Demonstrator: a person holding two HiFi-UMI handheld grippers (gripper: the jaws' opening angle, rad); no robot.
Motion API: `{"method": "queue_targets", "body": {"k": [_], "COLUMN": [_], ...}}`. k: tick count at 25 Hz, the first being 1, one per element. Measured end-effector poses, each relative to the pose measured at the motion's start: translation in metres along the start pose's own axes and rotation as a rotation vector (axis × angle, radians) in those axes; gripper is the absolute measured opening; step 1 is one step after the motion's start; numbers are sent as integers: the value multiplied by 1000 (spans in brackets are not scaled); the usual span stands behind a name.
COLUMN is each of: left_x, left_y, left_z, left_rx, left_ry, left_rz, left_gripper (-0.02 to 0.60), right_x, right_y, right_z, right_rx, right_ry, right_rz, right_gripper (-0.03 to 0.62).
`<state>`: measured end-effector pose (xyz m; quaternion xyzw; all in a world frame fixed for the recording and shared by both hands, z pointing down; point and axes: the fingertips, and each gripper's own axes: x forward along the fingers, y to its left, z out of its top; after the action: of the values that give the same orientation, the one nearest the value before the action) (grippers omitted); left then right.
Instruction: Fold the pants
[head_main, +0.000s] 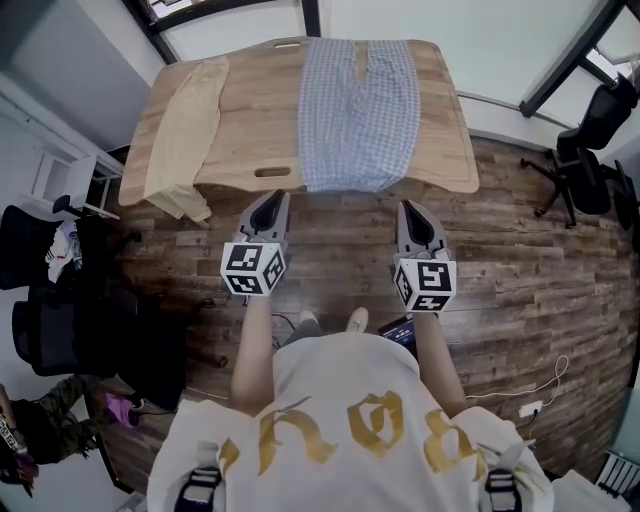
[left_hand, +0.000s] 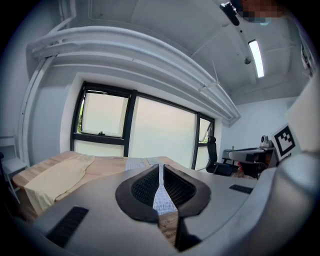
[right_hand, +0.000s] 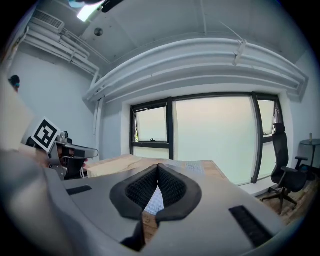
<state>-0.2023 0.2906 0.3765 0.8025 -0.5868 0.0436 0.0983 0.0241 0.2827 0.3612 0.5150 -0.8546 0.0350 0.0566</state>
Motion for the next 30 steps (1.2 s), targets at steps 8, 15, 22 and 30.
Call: {"method": "queue_targets", "body": {"k": [8,15,22,30], "left_x": [19,92,210,302], "left_y": [12,57,133,197], "left_z": [-1,1,25,30], "left_rx": [-19,-23,0,-23], "left_ry": [-6,12,51,71], "left_rz": [47,25,-48,-129], "left_gripper": [57,57,57,57], "right_x": [29,102,215,305], "right_y": [-21,-35,-54,-59], "right_z": [-10,-22,-22,-15], "right_rx": [0,31,74,51], "right_ry": [14,46,102,120], "right_rz": [39,28,-50,-110], "right_gripper": [21,21,21,21]}}
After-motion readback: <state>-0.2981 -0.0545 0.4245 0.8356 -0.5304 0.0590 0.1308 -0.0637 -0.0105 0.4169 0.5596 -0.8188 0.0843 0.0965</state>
